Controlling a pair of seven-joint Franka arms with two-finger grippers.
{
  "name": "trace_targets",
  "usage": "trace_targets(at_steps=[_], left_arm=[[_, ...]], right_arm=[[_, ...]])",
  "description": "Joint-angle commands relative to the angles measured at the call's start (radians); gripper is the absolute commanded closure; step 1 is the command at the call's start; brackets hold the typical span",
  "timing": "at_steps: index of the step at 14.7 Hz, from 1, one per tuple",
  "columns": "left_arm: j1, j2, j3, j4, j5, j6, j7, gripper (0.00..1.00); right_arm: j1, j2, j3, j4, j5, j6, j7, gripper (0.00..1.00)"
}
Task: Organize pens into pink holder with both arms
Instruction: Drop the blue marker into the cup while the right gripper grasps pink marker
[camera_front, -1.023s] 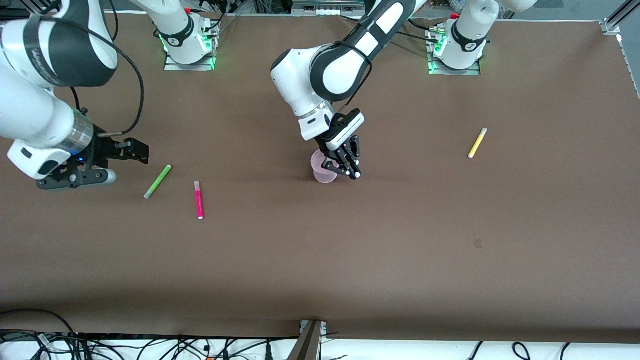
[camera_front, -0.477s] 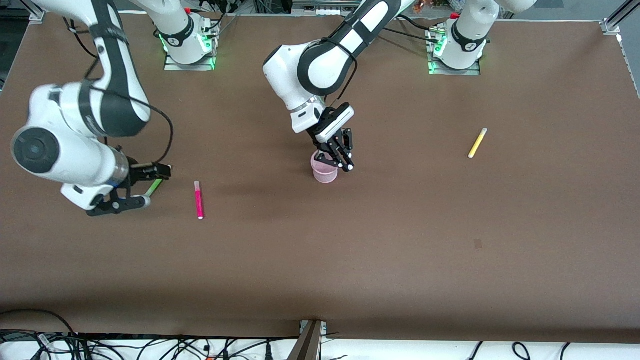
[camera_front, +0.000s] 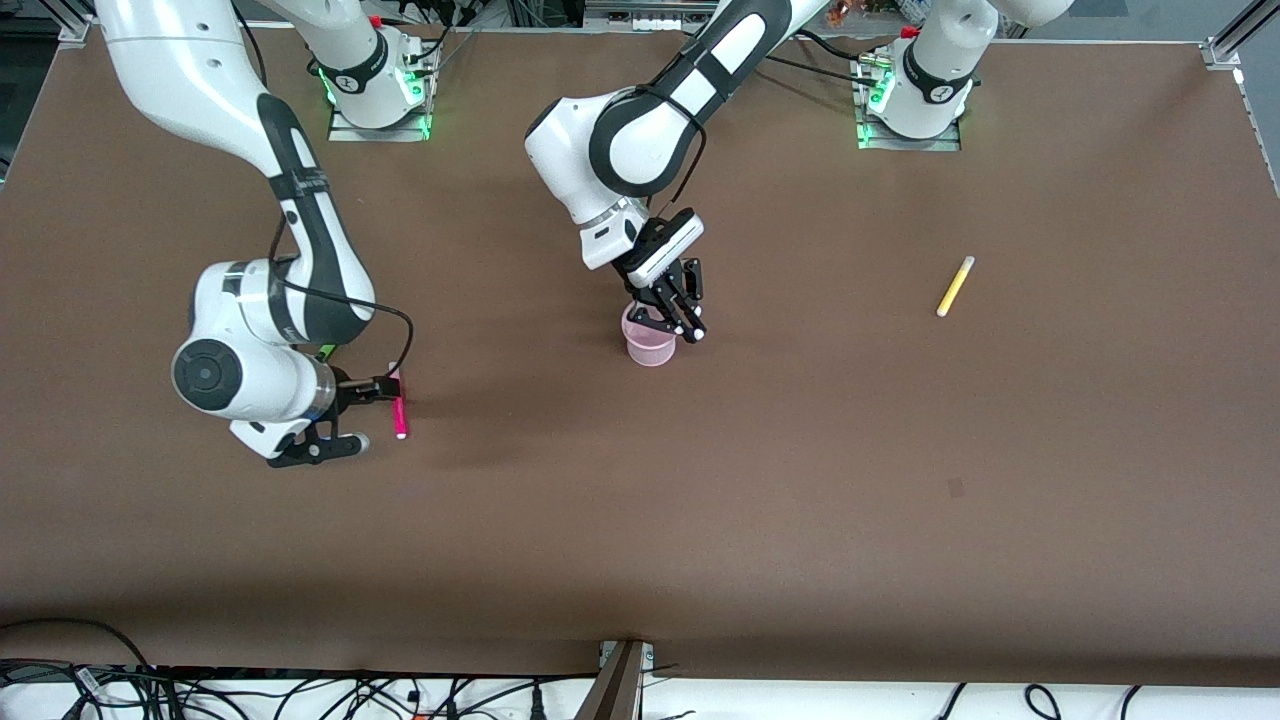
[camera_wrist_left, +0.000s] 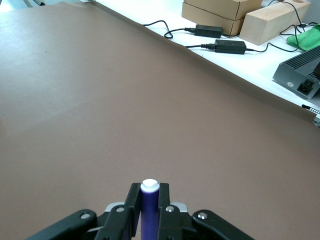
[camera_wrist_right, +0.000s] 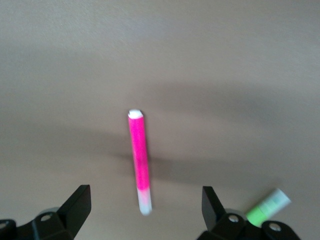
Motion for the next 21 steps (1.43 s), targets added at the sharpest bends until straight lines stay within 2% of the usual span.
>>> trace_targets(at_steps=[1,3,4,6,7,8,9,10,11,14,17,21], left_arm=[[-0.017,0.025,0.014,0.05,0.024,-0.024,-0.012,1.0],[-0.017,0.025,0.012,0.05,0.024,-0.024,-0.012,0.96],[-0.017,0.025,0.014,0.05,0.024,-0.024,-0.012,0.94],[-0.017,0.025,0.014,0.05,0.024,-0.024,-0.012,0.83],[-0.017,0.025,0.014,0.05,0.024,-0.024,-0.012,0.82],[-0.017,0.025,0.014,0.05,0.024,-0.024,-0.012,0.72],[-0.017,0.025,0.014,0.05,0.024,-0.024,-0.011,0.56],[-0.017,0.025,0.014,0.05,0.024,-0.024,-0.009,0.23],[-0.017,0.025,0.014,0.05,0.025,-0.024,-0.005,0.0],[-0.015,0.019,0.015,0.05,0.056,-0.025,0.003,0.0],[0.012,-0.03,0.026,0.054,0.044,-0.027,0.115,0.0],[0.164,-0.163,0.018,0.055,-0.137,-0.018,0.384,0.0]], right_arm=[[0.028,0.028,-0.001,-0.032,0.026,0.13,-0.013,0.07],[0.035,0.033,0.001,-0.101,0.026,0.239,-0.016,0.09],[0.035,0.032,0.001,-0.112,0.026,0.25,-0.017,0.11],[0.035,0.032,-0.001,-0.113,0.026,0.25,-0.034,0.17],[0.034,0.033,0.001,-0.113,0.026,0.252,-0.043,0.19],[0.031,0.035,0.001,-0.115,0.026,0.253,-0.051,0.21],[0.026,0.036,0.001,-0.116,0.026,0.255,-0.053,0.24],[0.023,0.036,0.001,-0.116,0.026,0.255,-0.053,0.26],[0.023,0.038,0.001,-0.116,0.026,0.256,-0.053,0.29],[0.023,0.048,0.001,-0.119,0.026,0.27,-0.053,0.39],[0.023,0.048,0.001,-0.129,0.027,0.279,-0.051,0.41],[0.023,0.048,0.001,-0.135,0.041,0.283,-0.051,0.52]])
